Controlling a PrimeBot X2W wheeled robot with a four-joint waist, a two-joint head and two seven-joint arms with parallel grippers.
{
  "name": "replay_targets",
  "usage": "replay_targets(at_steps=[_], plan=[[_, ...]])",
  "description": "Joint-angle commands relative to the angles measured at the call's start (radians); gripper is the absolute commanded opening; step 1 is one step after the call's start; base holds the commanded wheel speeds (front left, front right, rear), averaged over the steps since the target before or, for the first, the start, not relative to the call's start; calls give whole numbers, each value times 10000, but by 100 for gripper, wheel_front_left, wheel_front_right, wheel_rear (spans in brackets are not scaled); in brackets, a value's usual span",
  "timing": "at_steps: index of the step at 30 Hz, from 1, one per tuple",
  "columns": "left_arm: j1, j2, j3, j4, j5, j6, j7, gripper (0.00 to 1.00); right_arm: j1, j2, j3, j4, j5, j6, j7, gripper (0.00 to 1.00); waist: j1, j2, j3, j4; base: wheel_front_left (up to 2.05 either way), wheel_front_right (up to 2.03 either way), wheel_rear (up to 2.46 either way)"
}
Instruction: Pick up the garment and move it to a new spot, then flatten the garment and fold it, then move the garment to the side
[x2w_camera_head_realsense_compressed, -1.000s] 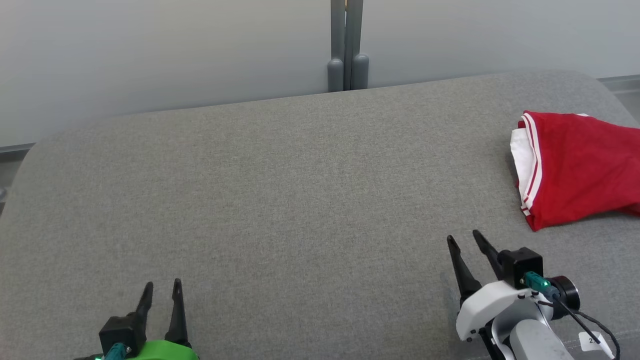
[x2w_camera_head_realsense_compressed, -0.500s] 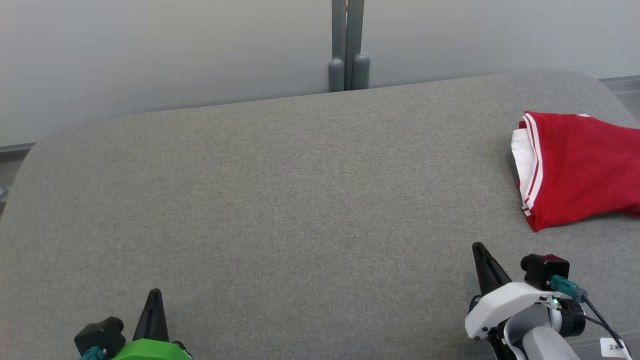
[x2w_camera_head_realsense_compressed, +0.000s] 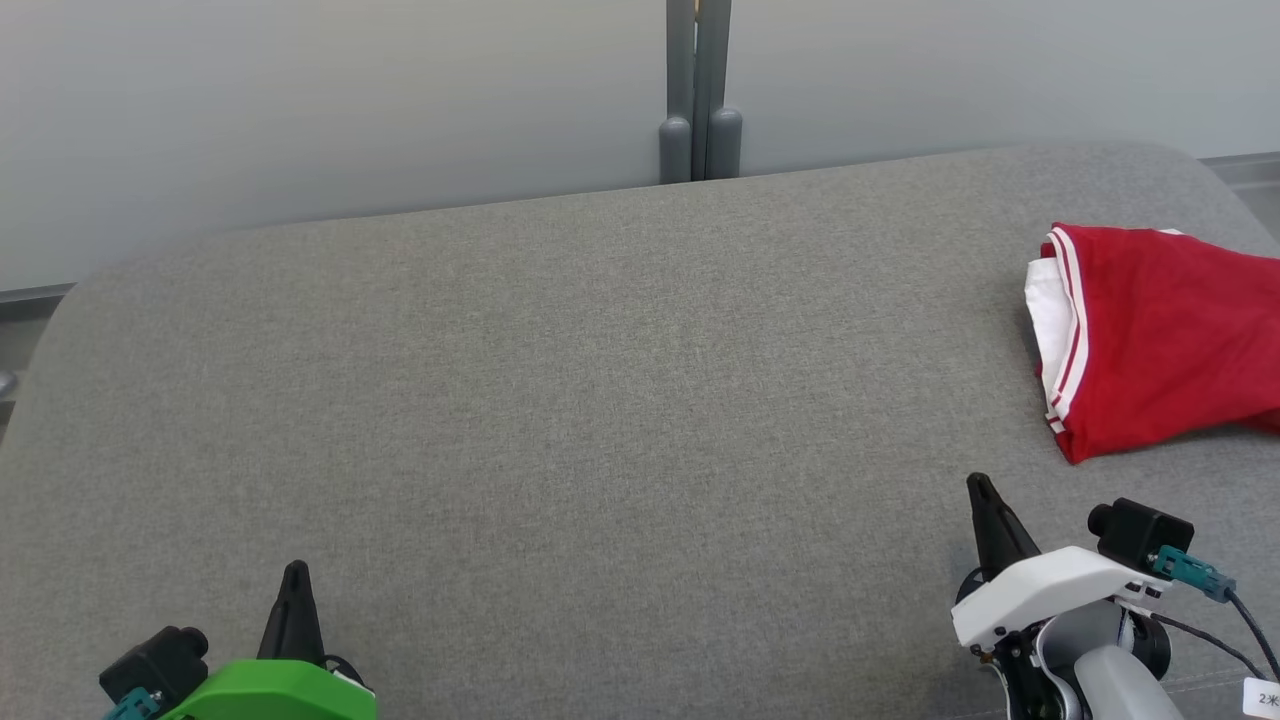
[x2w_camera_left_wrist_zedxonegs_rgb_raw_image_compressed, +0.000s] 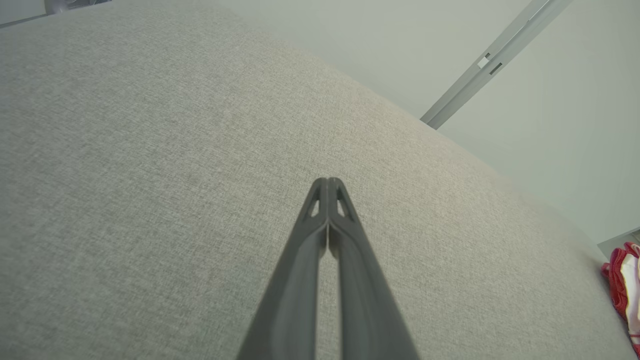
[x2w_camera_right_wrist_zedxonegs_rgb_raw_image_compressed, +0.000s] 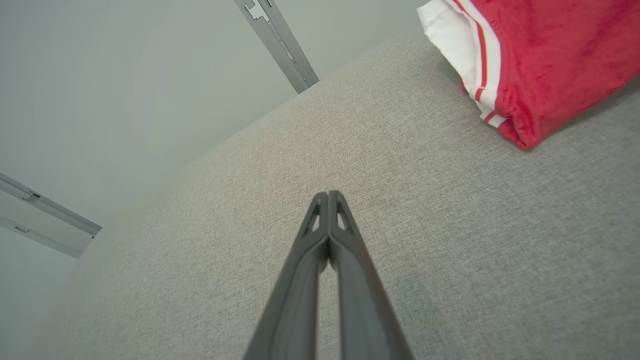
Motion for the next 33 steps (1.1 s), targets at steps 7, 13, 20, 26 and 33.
replay_targets(at_steps=[7, 13, 20, 26, 33], plan=[[-404, 66, 126, -291, -1214, -101, 292, 0, -32, -34, -182, -415, 1269, -4, 284, 0, 0, 0, 1, 15, 0, 0, 0], [-483, 74, 185, -388, -2057, -138, 513, 0, 2, -35, -294, -578, 2151, -4, 497, 0, 0, 0, 2, 28, 0, 0, 0], [-560, 82, 254, -492, -2962, -179, 748, 0, 41, -37, -418, -757, 3106, -4, 732, 0, 0, 0, 3, 43, 0, 0, 0], [-622, 87, 308, -572, -3703, -217, 940, 0, 74, -39, -518, -902, 3878, -5, 918, 0, 0, 0, 4, 56, 0, 0, 0], [-700, 94, 365, -661, -4516, -243, 1145, 0, 107, -40, -626, -1057, 4727, -6, 1123, 0, 0, 0, 5, 72, 0, 0, 0]])
